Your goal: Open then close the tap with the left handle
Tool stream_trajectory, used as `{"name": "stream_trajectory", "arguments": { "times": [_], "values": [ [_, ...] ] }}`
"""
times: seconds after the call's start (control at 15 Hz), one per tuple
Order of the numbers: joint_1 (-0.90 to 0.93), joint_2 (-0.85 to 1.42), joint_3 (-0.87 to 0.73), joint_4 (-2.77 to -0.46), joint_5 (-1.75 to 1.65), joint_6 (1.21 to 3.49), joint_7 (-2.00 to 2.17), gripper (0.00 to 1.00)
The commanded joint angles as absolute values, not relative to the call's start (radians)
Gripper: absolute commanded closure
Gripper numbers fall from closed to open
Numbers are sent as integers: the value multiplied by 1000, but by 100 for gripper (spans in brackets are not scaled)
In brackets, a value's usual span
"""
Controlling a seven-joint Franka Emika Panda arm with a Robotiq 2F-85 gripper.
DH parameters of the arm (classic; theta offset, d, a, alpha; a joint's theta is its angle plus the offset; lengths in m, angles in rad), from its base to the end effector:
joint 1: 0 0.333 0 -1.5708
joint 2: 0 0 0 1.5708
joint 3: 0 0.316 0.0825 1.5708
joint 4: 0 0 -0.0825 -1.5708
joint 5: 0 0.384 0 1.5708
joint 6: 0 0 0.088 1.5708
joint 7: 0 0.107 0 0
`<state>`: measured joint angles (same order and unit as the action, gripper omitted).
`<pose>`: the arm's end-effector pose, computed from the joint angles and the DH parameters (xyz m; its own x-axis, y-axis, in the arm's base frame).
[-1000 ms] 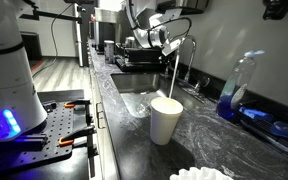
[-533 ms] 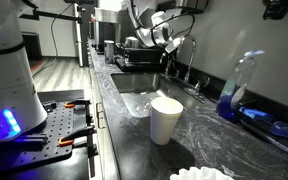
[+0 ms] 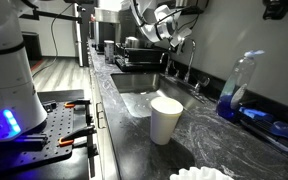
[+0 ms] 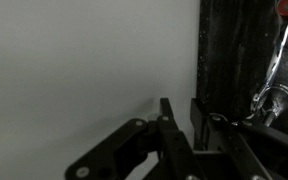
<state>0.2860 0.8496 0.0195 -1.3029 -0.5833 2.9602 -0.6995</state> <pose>0.7440 0.2682 0.3186 -0.0257 0.9857 0.1667 0.6800 -0.1049 0.7257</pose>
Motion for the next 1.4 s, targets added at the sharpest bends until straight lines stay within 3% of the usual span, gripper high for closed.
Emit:
{"name": "stream_trajectory", "arguments": {
  "times": [0.0,0.8,1.33],
  "values": [
    [278,773,64,-1398,-601,2920,-737,93],
    [249,435,126,-1843,-590,2765,-760,93],
    [56,310,368,-2062,-349,2765,-1129,93]
  ]
}}
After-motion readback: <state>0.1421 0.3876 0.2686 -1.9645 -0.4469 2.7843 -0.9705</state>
